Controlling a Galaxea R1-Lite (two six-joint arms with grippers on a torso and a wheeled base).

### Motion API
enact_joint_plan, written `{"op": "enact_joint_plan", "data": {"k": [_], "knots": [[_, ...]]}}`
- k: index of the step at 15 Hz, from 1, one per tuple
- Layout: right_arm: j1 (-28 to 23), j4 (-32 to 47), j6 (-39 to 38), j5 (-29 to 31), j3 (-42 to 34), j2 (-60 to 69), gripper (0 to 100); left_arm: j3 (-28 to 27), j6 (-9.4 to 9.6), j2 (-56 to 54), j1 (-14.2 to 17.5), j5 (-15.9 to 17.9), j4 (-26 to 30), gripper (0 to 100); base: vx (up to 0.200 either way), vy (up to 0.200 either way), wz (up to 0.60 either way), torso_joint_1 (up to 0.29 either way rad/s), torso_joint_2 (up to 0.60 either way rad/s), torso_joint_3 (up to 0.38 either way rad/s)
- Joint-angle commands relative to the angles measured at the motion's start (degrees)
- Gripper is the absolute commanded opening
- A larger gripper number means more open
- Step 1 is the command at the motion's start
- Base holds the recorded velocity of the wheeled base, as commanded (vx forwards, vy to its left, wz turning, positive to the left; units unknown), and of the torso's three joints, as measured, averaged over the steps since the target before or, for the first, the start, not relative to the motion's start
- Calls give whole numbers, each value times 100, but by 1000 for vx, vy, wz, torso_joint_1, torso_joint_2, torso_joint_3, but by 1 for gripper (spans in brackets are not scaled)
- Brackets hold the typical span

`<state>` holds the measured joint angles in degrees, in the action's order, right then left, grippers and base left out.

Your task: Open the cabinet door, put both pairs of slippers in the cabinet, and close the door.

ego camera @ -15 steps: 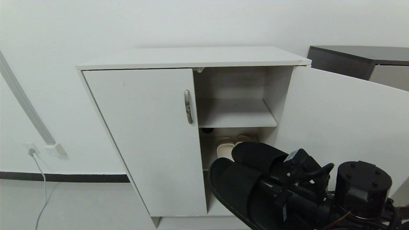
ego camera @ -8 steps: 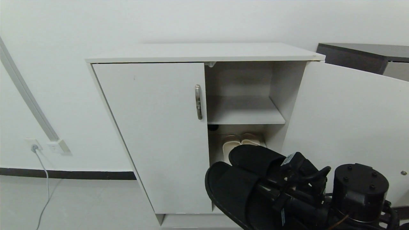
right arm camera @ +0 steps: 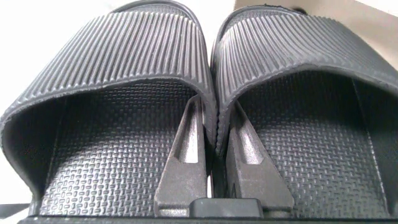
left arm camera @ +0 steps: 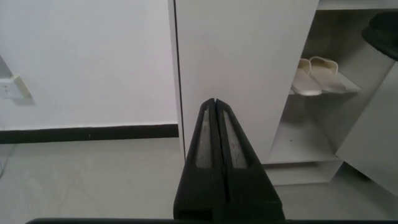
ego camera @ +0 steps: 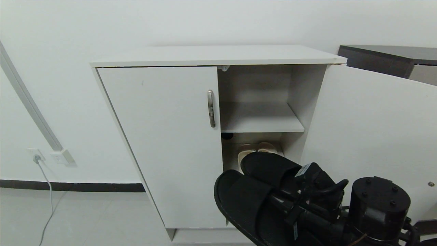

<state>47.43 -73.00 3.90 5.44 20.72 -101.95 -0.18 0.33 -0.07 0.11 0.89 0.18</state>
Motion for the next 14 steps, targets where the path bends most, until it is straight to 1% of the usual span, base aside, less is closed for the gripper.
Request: {"op": "enact_joint_plan", "data": {"k": [1, 2, 3, 4, 6, 7, 8, 9, 10, 11, 12, 13, 14], "knots": [[240, 233, -153, 801, 441, -290, 0, 1, 2, 7, 7, -1, -1, 0, 0, 0, 0, 0, 0, 0], [442, 699, -557, 1741, 933, -466, 0, 1, 2, 7, 7, -1, -1, 0, 0, 0, 0, 0, 0, 0], [495, 884, -707, 1952, 1109, -484, 0, 1, 2, 7, 7, -1, -1, 0, 0, 0, 0, 0, 0, 0], [636, 1525, -1155, 2462, 1417, -440, 0, 1, 2, 7, 7, -1, -1, 0, 0, 0, 0, 0, 0, 0], [759, 2598, -1823, 3209, 1997, -422, 0, 1, 11, 7, 7, -1, -1, 0, 0, 0, 0, 0, 0, 0], [759, 2984, -2034, 3376, 2234, -422, 0, 1, 11, 7, 7, -1, -1, 0, 0, 0, 0, 0, 0, 0], [759, 3635, -2420, 3552, 2709, -413, 0, 1, 11, 7, 7, -1, -1, 0, 0, 0, 0, 0, 0, 0], [759, 4153, -2543, 3719, 3078, -431, 0, 1, 11, 7, 7, -1, -1, 0, 0, 0, 0, 0, 0, 0], [759, 4373, -2561, 3868, 3289, -449, 0, 1, 11, 7, 7, -1, -1, 0, 0, 0, 0, 0, 0, 0], [750, 4558, -2526, 4238, 3737, -554, 0, 1, 11, 7, 7, -1, 8, 0, 0, 0, 0, 0, 0, 0], [732, 4584, -2332, 4448, 4018, -589, 0, 1, 11, 7, 7, -1, -1, 0, 0, 0, 0, 0, 0, 0], [697, 4549, -2042, 4484, 4150, -580, 0, 1, 11, 7, 7, -1, -1, 0, 0, 0, 0, 0, 0, 0], [653, 4540, -1911, 4492, 4256, -580, 0, 1, 11, 7, 7, -1, -1, 0, 0, 0, 0, 0, 0, 0]]}}
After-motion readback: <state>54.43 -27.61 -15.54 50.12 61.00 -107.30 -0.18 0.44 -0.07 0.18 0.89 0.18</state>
